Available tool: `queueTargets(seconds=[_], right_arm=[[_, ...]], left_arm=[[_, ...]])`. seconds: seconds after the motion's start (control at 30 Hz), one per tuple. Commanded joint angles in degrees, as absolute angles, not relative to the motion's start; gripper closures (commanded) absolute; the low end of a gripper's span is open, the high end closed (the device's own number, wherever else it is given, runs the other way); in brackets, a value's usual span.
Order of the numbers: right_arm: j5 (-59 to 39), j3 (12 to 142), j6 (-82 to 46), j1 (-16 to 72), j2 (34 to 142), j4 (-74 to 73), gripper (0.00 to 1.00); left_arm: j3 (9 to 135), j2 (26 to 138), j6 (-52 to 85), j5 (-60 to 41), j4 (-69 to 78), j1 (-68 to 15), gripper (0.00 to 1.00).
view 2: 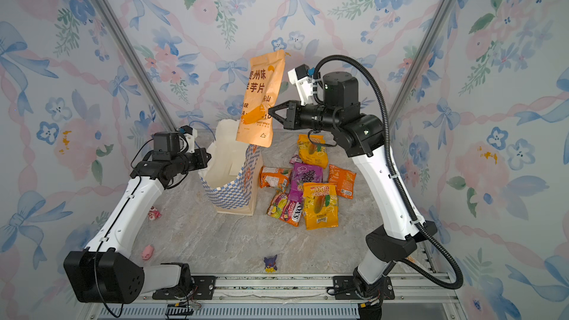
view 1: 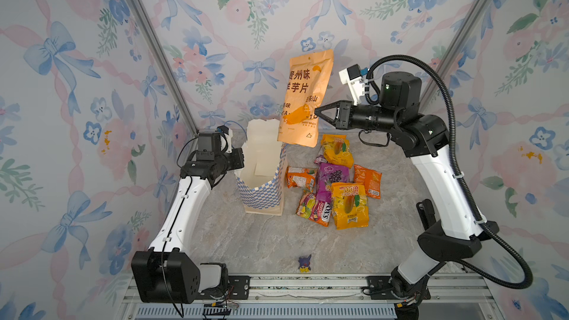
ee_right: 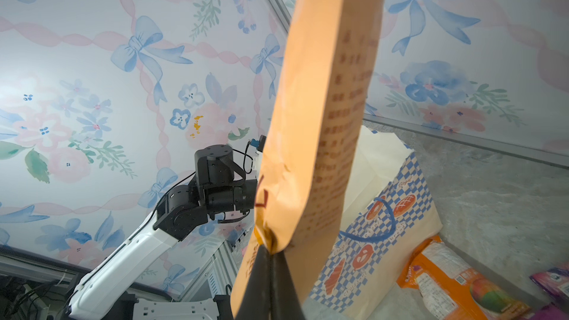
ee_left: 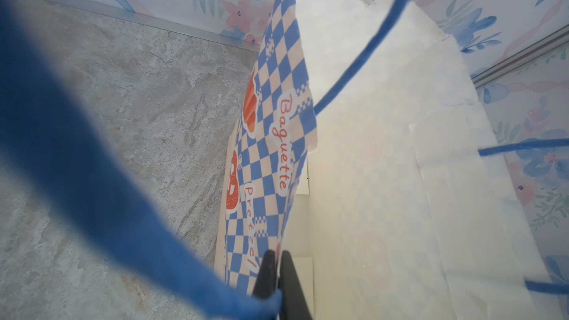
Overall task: Place the snacks into the paper bag
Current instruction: 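Carry the orange chip bag over the paper bag and lower it inside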
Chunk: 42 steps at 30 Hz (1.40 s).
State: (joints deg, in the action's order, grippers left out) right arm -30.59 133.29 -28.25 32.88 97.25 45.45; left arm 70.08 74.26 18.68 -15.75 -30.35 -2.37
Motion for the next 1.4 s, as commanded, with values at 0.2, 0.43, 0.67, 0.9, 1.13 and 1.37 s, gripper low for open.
queueTargets(seconds=[0.2,0.43,0.67,0.9,1.13,1.37], right_arm=[[-29.8,137.4,-31.9,37.1,102.8,44.2,1.0],[-28.4,140.5,-34.5,39.2,107.1,47.2,1.0],[-24.3,140.4,-37.4,40.9,108.4,50.9,1.0],[-24.1,143.4,-38.3,41.4,111.0,55.6,1.0],[-23.8,147.2,-39.2,42.5,114.3,58.6,1.0],[-22.4,147.2,-40.5,43.7,115.6,59.5,1.0]], left_arm=[[68.8,70.2,23.9,-12.2,-29.2,-3.6,1.0],[67.6,69.1,24.5,-12.1,-28.3,-3.8,1.0],[65.2,68.4,26.8,-12.1,-25.8,-4.2,1.0],[63.8,67.4,27.7,-12.0,-24.9,-4.7,1.0],[62.6,66.8,27.8,-12.0,-23.7,-4.9,1.0],[62.4,66.3,27.7,-12.1,-23.7,-4.9,1.0]])
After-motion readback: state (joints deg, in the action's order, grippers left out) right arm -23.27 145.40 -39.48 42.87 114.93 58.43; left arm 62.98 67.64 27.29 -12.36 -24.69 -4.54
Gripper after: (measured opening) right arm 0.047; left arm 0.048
